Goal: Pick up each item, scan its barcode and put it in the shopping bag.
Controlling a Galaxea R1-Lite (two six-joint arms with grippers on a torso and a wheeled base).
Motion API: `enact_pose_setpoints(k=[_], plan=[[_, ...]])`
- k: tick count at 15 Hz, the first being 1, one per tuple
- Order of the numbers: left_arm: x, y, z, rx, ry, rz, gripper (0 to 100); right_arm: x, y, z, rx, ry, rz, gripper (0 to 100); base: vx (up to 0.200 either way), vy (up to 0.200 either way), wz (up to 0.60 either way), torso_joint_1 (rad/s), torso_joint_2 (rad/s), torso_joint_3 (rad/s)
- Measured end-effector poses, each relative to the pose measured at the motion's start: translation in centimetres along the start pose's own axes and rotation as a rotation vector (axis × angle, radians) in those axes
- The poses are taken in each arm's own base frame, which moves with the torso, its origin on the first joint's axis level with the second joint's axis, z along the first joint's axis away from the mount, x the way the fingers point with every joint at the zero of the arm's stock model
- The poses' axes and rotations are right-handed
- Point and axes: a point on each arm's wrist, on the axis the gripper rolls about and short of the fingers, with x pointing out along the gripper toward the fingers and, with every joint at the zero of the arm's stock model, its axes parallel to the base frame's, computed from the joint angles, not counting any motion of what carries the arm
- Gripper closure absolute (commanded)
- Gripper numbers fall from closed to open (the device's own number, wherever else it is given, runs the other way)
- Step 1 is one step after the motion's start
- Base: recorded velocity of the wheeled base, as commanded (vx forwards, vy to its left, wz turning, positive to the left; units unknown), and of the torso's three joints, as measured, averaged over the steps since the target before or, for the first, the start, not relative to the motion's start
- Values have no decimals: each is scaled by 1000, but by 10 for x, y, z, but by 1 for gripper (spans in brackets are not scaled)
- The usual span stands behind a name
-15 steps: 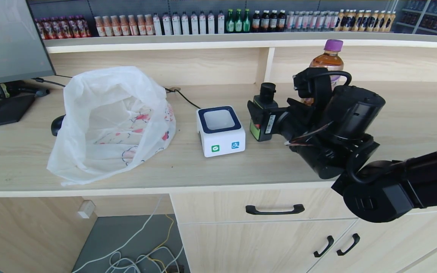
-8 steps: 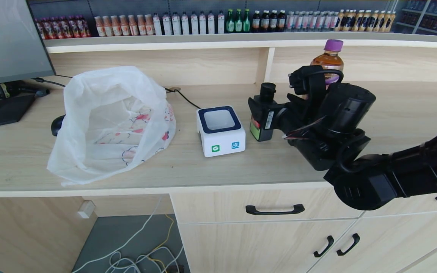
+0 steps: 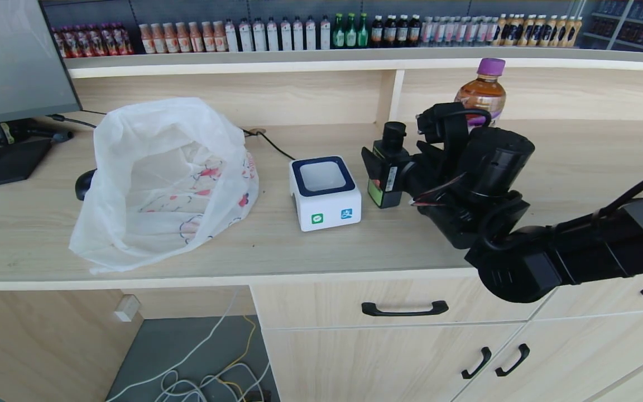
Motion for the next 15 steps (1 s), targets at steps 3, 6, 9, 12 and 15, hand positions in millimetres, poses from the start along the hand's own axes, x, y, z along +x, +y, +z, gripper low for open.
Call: enact_pose_setpoints(k=[3,6,9,12,15], plan=[[0,0,0,0,0,0,0,7,0,-3,3,-5,-5,0,0,0,0,0,0,0],[0,0,0,0,0,0,0,10,1,-6,15,-40,-10,0,0,0,0,0,0,0],[0,0,0,0,0,0,0,13,1,-14,22,-62,-15,0,0,0,0,0,0,0],[0,0,0,0,0,0,0,15,0,-22,16,-48,-16,0,0,0,0,0,0,0],[0,0,0,0,0,0,0,15,0,-24,15,-45,-15,0,0,0,0,0,0,0]])
